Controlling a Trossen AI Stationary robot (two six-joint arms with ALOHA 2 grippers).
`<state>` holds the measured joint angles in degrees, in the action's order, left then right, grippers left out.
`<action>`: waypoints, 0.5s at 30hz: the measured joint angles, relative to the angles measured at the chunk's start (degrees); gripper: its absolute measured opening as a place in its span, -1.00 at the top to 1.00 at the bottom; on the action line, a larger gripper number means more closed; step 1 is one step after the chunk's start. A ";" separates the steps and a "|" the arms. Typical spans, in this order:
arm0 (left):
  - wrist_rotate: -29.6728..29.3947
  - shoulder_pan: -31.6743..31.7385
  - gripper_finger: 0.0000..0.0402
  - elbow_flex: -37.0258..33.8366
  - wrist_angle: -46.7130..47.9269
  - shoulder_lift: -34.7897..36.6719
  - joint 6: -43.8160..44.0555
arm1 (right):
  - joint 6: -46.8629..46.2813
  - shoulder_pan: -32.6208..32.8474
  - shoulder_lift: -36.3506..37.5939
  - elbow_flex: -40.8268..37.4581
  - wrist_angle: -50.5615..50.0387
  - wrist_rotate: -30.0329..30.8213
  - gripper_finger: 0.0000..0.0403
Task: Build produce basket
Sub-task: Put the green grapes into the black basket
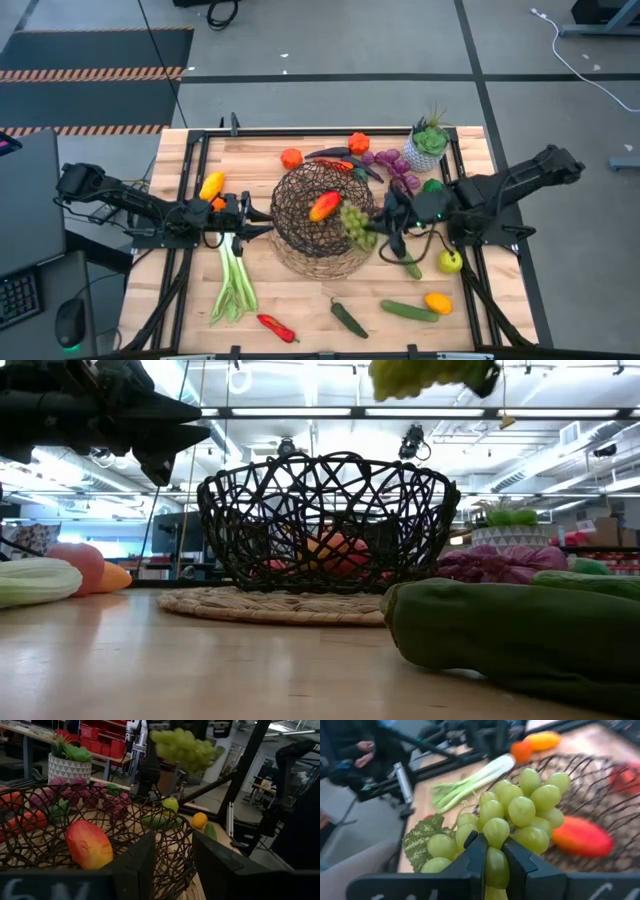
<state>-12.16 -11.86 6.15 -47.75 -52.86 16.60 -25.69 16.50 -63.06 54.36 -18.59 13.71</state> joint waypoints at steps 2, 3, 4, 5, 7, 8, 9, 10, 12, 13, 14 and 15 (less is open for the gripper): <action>0.00 0.00 0.33 0.00 0.04 0.00 0.39 | 1.76 -2.46 -0.88 0.05 1.00 -0.14 0.76; 0.00 0.00 0.33 0.00 0.04 0.01 0.37 | 2.28 -3.61 -1.47 0.05 0.96 -0.39 0.76; 0.00 0.00 0.33 0.00 0.17 0.00 0.37 | 2.83 -4.88 -2.18 0.05 1.43 -1.01 0.76; 0.00 0.00 0.33 0.00 0.41 0.00 0.39 | 3.30 -5.90 -2.94 0.05 1.72 -1.54 0.76; 0.00 -0.01 0.33 0.00 0.65 0.00 0.36 | 4.30 -7.90 -4.74 0.05 2.05 -2.65 0.76; 0.00 -0.01 0.33 0.00 0.84 0.01 0.37 | 4.83 -8.70 -5.65 0.05 2.48 -2.94 0.76; 0.00 -0.01 0.33 0.00 1.04 0.00 0.37 | 5.20 -9.54 -6.52 0.05 2.91 -3.09 0.76; 0.00 0.00 0.33 0.00 1.03 0.00 0.37 | 5.51 -10.28 -7.38 0.05 3.15 -3.27 0.76; 0.00 -0.02 0.33 0.00 1.01 0.00 0.37 | 6.31 -11.43 -9.07 0.05 3.30 -3.27 0.76; 0.00 0.00 0.33 0.00 1.03 0.00 0.37 | 6.48 -11.89 -9.81 0.05 3.22 -3.27 0.74; 0.00 0.00 0.33 0.00 1.07 0.00 0.39 | 6.59 -12.27 -10.55 0.05 3.25 -3.29 0.72; 0.00 0.00 0.33 0.00 1.20 0.01 0.38 | 6.66 -12.66 -11.16 0.05 3.35 -3.30 0.69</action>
<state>-12.16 -11.86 6.15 -46.55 -52.85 16.98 -19.03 3.84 -74.22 54.41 -15.24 10.40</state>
